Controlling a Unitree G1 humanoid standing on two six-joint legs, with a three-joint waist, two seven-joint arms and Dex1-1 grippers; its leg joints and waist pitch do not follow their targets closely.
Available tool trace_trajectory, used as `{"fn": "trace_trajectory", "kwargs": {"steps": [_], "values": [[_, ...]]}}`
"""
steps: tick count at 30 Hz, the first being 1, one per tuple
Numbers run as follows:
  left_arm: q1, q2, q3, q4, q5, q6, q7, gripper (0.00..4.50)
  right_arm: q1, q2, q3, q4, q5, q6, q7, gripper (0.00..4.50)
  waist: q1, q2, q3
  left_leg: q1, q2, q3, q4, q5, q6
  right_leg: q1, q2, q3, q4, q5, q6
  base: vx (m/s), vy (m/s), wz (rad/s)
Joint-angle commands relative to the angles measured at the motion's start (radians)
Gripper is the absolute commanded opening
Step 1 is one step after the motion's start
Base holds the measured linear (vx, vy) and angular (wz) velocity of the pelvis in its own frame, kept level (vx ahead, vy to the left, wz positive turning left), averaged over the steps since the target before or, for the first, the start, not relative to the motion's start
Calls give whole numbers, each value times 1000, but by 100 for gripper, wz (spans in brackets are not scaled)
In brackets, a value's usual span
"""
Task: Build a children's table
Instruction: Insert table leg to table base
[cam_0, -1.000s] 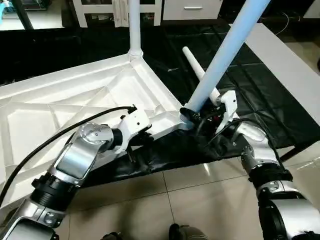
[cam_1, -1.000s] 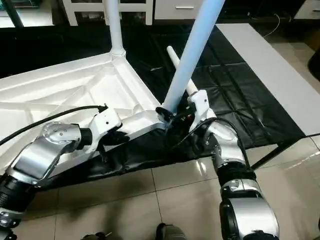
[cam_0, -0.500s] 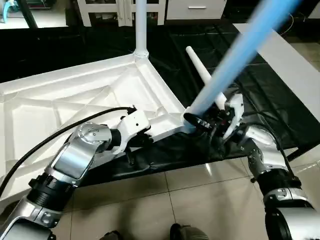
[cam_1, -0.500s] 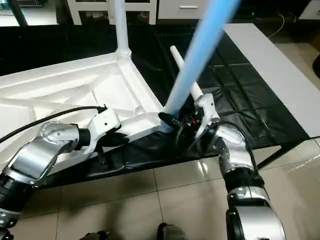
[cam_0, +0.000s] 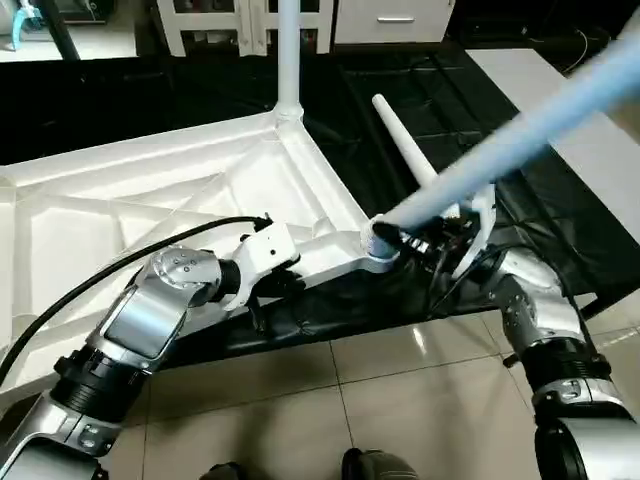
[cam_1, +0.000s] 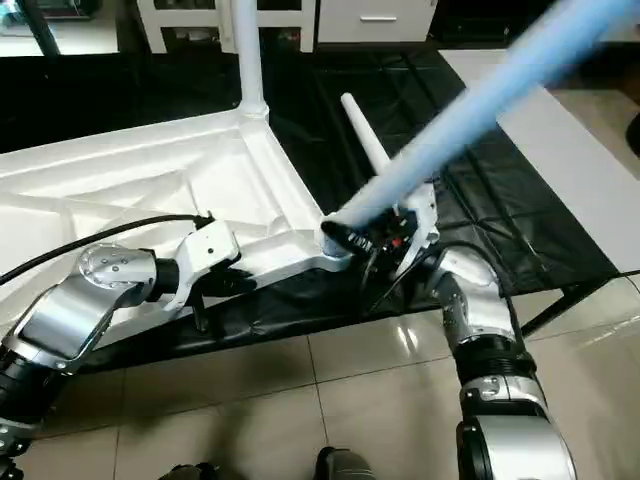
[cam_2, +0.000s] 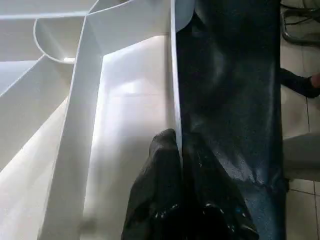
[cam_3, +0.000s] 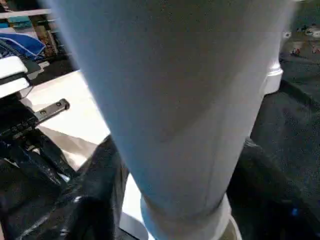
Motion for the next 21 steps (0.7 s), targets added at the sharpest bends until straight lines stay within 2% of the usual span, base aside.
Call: {"fn": "trace_trajectory", "kwargs": {"steps": [1,4,9,11,15,18,21], "values": [[35,14,-59,8,9,18,-41,0,6,-9,-1,-22,8,18,19,231,2,8,-61,15,23,-1,-50,-132,111,49,-52,31,-55,-56,-318,0,0,0],[36,19,-61,7,7,17,-45,0,3,-17,3,-25,9,28,29,212,2,8,-62,14,22,0,-48,-114,119,50,-51,31,-52,-30,-321,0,0,0],[34,29,-70,6,-1,2,-76,0,-11,-65,62,2,-74,14,46,193,6,6,-62,15,20,1,-46,-94,129,51,-50,30,-50,-10,-323,0,0,0],[34,33,-73,1,-9,-12,-93,0,-28,-78,65,25,-90,8,38,190,9,2,-61,14,20,2,-44,-79,137,52,-51,31,-47,4,-323,0,0,0],[37,41,-77,-2,-8,-28,-103,0,-45,-99,82,49,-120,-10,49,189,9,2,-60,15,20,3,-43,-81,141,51,-50,31,-48,-4,-324,0,0,0],[41,51,-90,15,-12,-112,-145,0,-65,-116,108,70,-130,8,92,189,7,-6,-58,14,19,3,-42,-91,145,49,-49,31,-49,-26,-317,0,0,0],[33,56,-102,54,1,-166,-161,0,-65,-132,148,88,-160,14,141,189,7,-4,-57,16,21,3,-42,-89,150,48,-49,31,-48,-26,-314,0,0,0]]}}
